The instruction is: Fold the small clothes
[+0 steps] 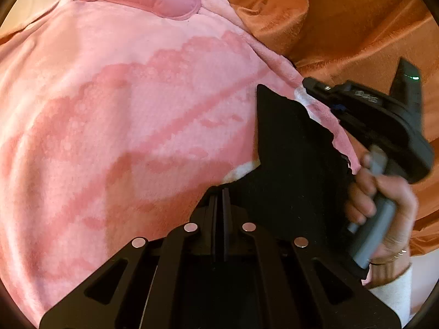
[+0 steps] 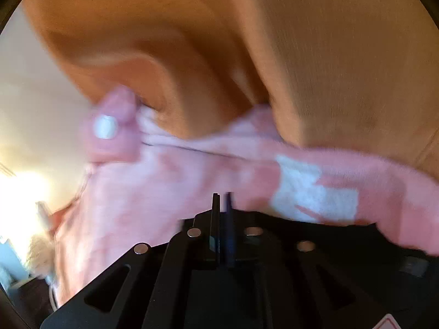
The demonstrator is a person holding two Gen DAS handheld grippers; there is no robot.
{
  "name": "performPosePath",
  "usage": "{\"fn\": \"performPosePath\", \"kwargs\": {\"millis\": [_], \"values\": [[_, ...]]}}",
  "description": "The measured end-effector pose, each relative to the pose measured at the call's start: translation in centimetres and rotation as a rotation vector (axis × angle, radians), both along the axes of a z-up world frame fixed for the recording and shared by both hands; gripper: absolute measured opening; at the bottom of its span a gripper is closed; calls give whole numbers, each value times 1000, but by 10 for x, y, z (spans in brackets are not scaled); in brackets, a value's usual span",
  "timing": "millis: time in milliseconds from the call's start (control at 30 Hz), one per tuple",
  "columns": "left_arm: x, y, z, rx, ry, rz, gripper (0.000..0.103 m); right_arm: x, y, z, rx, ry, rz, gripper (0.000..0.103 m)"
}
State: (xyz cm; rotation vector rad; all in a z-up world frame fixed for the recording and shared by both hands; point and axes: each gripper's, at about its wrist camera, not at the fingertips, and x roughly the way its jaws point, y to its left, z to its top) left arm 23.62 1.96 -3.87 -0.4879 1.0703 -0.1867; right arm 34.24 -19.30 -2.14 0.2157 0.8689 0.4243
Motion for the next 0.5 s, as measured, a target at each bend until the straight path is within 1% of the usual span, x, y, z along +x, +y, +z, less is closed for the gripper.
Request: {"fn": "performPosePath", "kwargs": {"millis": [33,67,100,133,167,200,233,267,300,333,367,400,433,500], "values": [[0,-1,0,5,-1,0,3,-1,6,1,-22,16,29,27],[-1,-1,1,4,3,6,3,-5,12,-1,-65,26,48,35],[-2,-1,1,1,7,12,3,-4,20,-6,-110,33,62,40],[-1,-2,1,-1,11,16,3,5,34,-17,-158,58,75,52],[-2,-1,2,-5,16,19,3,9,40,-27,-180,83,80,54],[-2,-1,2,-11,18,20,2,11,49,-37,-212,96,87,52],[-3,-1,3,-12,17,16,2,5,53,-39,-237,66,86,38],[-3,0,4,-10,14,15,2,7,57,-37,-220,62,108,6],[-2,1,5,-11,9,12,2,8,58,-32,-182,55,99,4],[-1,1,3,-1,5,9,2,9,54,-23,-149,18,78,3],[0,0,2,3,6,6,2,11,50,-16,-138,-13,67,3],[2,1,-1,-2,5,7,2,15,47,-13,-125,-22,52,3],[4,0,-2,-1,1,8,2,29,47,-20,-133,-7,37,3],[7,-3,-3,14,-10,6,2,48,55,-45,-195,35,10,2]]}}
